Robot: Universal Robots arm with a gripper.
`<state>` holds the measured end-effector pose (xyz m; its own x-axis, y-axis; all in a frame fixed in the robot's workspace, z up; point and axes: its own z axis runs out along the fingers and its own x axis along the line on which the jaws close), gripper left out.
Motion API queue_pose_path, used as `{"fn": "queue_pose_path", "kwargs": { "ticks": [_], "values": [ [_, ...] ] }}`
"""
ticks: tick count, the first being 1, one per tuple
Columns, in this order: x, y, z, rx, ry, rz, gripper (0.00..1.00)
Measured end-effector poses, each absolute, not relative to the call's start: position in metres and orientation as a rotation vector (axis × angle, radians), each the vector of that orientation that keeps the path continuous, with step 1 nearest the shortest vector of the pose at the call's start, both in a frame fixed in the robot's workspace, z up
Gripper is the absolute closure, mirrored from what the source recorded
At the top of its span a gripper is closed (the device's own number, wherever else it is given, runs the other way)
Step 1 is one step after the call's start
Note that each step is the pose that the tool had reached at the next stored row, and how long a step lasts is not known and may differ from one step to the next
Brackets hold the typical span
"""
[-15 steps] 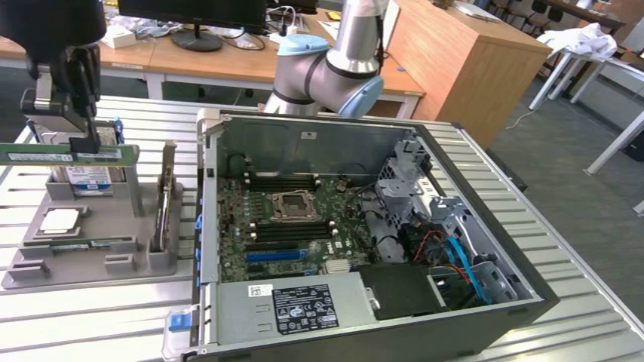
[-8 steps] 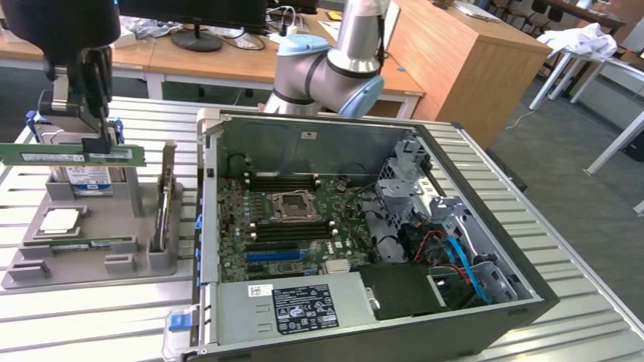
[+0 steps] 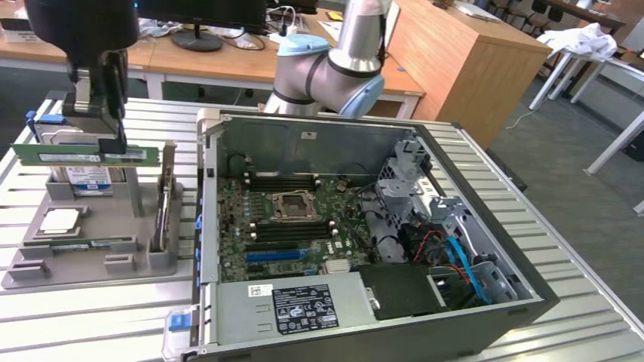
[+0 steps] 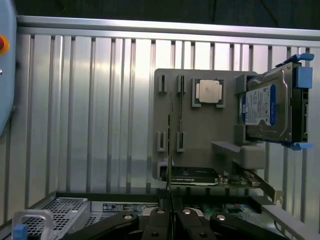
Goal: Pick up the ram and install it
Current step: 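Pick up the ram and move it above insertion slot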
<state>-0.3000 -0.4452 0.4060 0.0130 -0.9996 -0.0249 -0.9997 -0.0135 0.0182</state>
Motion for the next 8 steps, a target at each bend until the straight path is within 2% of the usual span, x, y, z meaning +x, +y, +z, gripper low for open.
{"fn": "queue_pose_path", "kwargs": {
  "ticks": [8],
  "values": [
    [-0.284, -0.445, 0.406, -2.233, 2.203, 0.048, 0.89]
  ]
}}
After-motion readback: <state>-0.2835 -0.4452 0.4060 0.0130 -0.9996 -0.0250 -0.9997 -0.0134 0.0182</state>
